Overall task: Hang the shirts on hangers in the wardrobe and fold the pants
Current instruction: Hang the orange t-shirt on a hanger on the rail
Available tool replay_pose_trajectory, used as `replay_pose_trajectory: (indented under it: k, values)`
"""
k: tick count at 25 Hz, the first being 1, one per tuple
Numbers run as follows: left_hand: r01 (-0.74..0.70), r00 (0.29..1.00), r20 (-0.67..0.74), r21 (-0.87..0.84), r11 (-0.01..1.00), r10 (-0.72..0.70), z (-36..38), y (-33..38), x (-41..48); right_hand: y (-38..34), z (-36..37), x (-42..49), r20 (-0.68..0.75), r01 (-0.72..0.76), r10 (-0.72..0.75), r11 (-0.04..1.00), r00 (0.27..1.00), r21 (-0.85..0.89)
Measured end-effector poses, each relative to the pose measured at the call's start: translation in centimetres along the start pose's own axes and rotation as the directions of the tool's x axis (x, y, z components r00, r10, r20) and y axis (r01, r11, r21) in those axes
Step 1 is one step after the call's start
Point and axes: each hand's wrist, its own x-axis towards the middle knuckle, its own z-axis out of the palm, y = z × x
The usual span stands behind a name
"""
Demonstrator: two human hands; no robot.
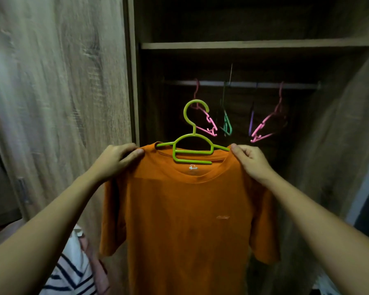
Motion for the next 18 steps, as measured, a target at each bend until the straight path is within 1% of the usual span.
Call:
replay_pose_trajectory:
  k: [2, 3, 5, 6, 8, 9, 10, 11, 12, 13, 14, 15, 16, 18]
  values:
    - [-0.011, 0.999, 0.043, 0.010, 1.000, 0.011, -0.5, -0.2, -0.1, -0.2, 0.1, 0.1, 0.034, -0.017, 0.016, 0.999, 0.999, 0.032]
    - [-0.034, 0.999, 0.033, 0.006, 0.999, 0.034, -0.5, -0.3, -0.4, -0.4, 0.0, 0.0, 0.049, -0.021, 0.018, 0.999, 0.999, 0.048]
    - [-0.060, 0.998, -0.033, 0.004, 0.998, 0.060, -0.2, -0.6, -1.4, -0.6, 0.1, 0.3, 0.092, -0.042, 0.038, 0.998, 0.995, 0.046]
    - [-0.046, 0.996, -0.073, 0.011, 0.999, 0.047, 0.1, -0.6, -1.9, -0.6, 0.4, 0.5, 0.099, -0.051, 0.053, 0.998, 0.994, -0.031]
    - [0.008, 0.988, -0.157, 0.039, 0.999, -0.002, 0.2, -1.2, -2.9, -1.3, 1.6, 1.4, 0.016, -0.028, 0.034, 0.955, 0.999, -0.296]
    - [0.033, 0.981, -0.192, 0.062, 0.998, -0.021, 0.0, -1.6, -3.3, -2.3, 2.7, 1.7, -0.047, 0.002, -0.018, 0.944, 0.999, -0.330]
    - [0.055, 0.977, -0.211, 0.085, 0.995, -0.036, -0.3, -1.7, -3.6, -3.5, 3.8, 1.7, -0.098, 0.042, -0.072, 0.959, 0.993, -0.280]
    - [0.067, 0.973, -0.226, 0.110, 0.992, -0.041, -0.7, -1.6, -3.9, -4.7, 5.2, 1.7, -0.122, 0.069, -0.091, 0.982, 0.988, -0.175]
    - [0.085, 0.970, -0.239, 0.142, 0.986, -0.049, -1.3, -1.5, -4.3, -6.3, 7.0, 1.6, -0.084, 0.060, -0.062, 0.998, 0.995, -0.032]
    - [0.103, 0.966, -0.254, 0.179, 0.978, -0.055, -1.8, -1.2, -4.6, -8.0, 8.9, 1.4, 0.012, -0.013, 0.012, 0.996, 1.000, 0.083]
    - [0.126, 0.961, -0.268, 0.230, 0.965, -0.062, -2.0, -0.6, -4.8, -9.4, 10.7, 1.2, 0.117, -0.109, 0.090, 0.980, 0.989, 0.167]
    - [0.150, 0.957, -0.282, 0.292, 0.944, -0.065, -2.3, 0.1, -5.0, -10.4, 12.6, 1.3, 0.189, -0.188, 0.148, 0.958, 0.971, 0.215]
    - [0.177, 0.954, -0.293, 0.362, 0.915, -0.069, -2.4, 0.9, -5.2, -11.2, 14.3, 1.5, 0.209, -0.231, 0.181, 0.941, 0.961, 0.248]
    - [0.230, 0.950, -0.295, 0.454, 0.861, -0.098, -2.3, 2.5, -5.2, -12.1, 16.6, 2.4, 0.187, -0.261, 0.211, 0.914, 0.959, 0.309]
